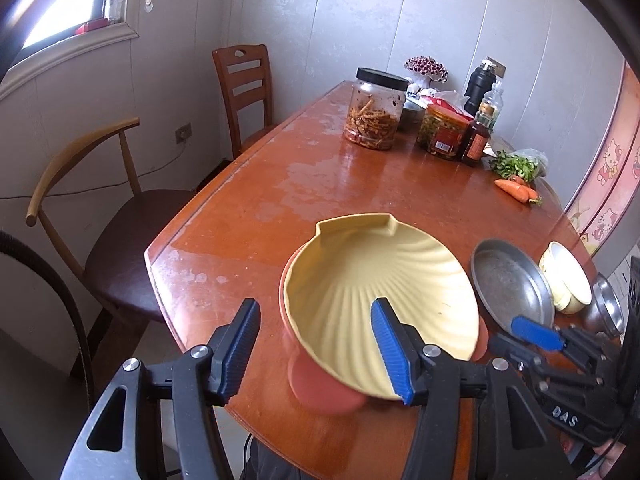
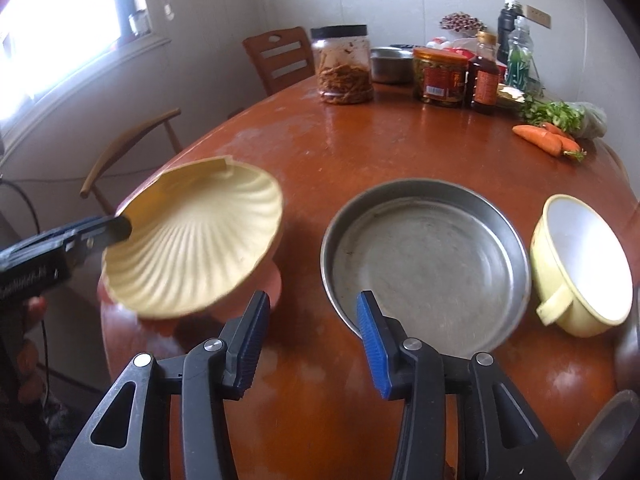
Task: Organize plates and bowls
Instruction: 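Lower the yellow plate onto the orange plate with the left tool and open it, then grasp the rim of the shallow steel tray with the right tool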
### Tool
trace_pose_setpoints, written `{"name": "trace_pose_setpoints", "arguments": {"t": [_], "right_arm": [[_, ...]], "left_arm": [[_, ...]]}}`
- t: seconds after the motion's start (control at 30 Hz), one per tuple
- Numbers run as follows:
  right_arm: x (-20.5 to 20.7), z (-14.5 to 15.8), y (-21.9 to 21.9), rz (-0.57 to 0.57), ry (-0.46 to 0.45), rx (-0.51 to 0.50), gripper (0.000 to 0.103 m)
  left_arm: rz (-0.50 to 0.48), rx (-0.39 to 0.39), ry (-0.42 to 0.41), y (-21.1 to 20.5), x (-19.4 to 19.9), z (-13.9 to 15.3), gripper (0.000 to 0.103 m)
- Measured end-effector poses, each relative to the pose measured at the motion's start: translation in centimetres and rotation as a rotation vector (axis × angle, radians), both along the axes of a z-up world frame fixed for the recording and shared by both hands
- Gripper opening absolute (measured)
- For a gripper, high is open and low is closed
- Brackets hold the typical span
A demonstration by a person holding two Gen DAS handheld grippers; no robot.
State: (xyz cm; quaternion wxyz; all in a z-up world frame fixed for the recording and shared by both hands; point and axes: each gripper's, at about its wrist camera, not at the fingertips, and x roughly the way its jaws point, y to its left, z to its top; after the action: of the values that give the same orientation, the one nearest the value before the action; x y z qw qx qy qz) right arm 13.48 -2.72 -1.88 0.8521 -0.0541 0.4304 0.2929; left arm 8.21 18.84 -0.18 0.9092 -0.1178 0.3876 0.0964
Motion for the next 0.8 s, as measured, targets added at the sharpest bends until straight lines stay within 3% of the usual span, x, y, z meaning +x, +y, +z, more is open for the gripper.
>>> {"name": "trace_pose_setpoints", "arguments": {"t": [0.53,0.8], "right_arm": [[-9.9,0.5,-2.9,0.172,0.010,-0.049,0.047],[-13.3,0.3,-2.9,0.234,0.009,-0.045,0.047]], "left_arm": [[-0.120,-0.003,-0.012,-5.0,-3.7,0.4,0.057],[-0.211,0.014,0.032,-8.8,-4.4,-0.8,0.057]]}}
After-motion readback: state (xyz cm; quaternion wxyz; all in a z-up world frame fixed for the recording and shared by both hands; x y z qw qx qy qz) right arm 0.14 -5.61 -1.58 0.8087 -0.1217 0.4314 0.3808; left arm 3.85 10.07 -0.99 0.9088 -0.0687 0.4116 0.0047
